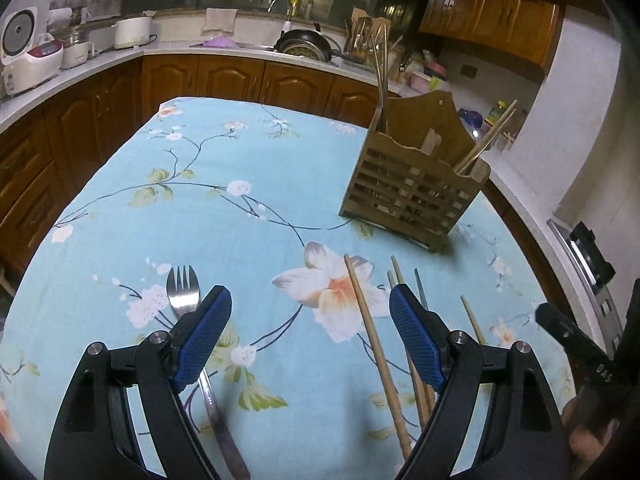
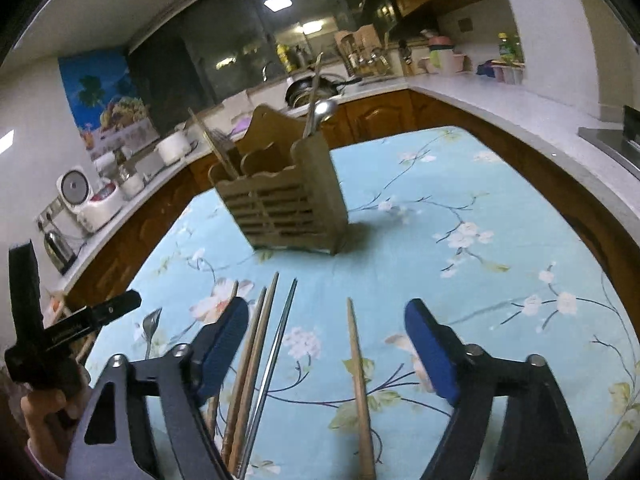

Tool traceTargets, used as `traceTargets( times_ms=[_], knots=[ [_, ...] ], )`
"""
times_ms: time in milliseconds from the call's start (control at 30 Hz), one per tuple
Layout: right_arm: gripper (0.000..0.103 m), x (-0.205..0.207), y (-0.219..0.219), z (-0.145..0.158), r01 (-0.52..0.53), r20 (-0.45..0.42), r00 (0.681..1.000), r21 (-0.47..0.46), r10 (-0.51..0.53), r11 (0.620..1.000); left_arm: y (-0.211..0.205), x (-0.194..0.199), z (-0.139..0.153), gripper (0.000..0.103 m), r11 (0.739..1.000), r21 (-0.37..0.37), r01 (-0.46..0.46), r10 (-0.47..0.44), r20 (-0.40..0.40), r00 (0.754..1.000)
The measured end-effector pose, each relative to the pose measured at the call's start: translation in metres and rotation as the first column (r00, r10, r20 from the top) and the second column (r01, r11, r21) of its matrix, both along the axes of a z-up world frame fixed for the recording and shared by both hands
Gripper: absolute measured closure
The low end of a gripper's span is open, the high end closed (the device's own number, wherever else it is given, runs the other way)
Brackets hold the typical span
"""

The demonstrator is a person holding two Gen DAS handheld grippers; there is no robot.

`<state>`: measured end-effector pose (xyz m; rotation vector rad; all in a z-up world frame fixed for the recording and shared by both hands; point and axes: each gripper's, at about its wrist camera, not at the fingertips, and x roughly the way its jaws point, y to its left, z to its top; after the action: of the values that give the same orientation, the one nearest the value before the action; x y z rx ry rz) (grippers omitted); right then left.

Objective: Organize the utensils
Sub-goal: 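Grasp a wooden chopstick with the left tool while the right tool grasps a metal skewer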

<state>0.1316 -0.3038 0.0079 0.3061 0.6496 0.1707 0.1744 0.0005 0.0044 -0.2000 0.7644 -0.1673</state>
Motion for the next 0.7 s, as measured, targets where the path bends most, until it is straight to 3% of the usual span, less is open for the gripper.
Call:
traceTargets(
  times_ms=[200,267,700],
  knots=[
    [0.053,0.019,0.020,-0.009,-0.059,-0.056,0.997,-0.039,0.057,0.998,-0.006,0.016,-0.004,0.021,0.999,0.029,0.013,-0.012,-0.038,0.999],
    [0.063,0.027,0.025,-0.011,-0.074,-0.073,0.995,-0.045,0.071,0.996,-0.008,0.024,-0.006,0.025,0.999,0.033,0.024,-0.022,-0.055,0.998],
    [0.080,0.084,0.054,-0.032,-0.159,-0.174,0.974,-0.068,0.146,0.985,-0.051,0.082,-0.038,0.051,0.987,0.078,0.137,-0.118,-0.213,0.970]
  ],
)
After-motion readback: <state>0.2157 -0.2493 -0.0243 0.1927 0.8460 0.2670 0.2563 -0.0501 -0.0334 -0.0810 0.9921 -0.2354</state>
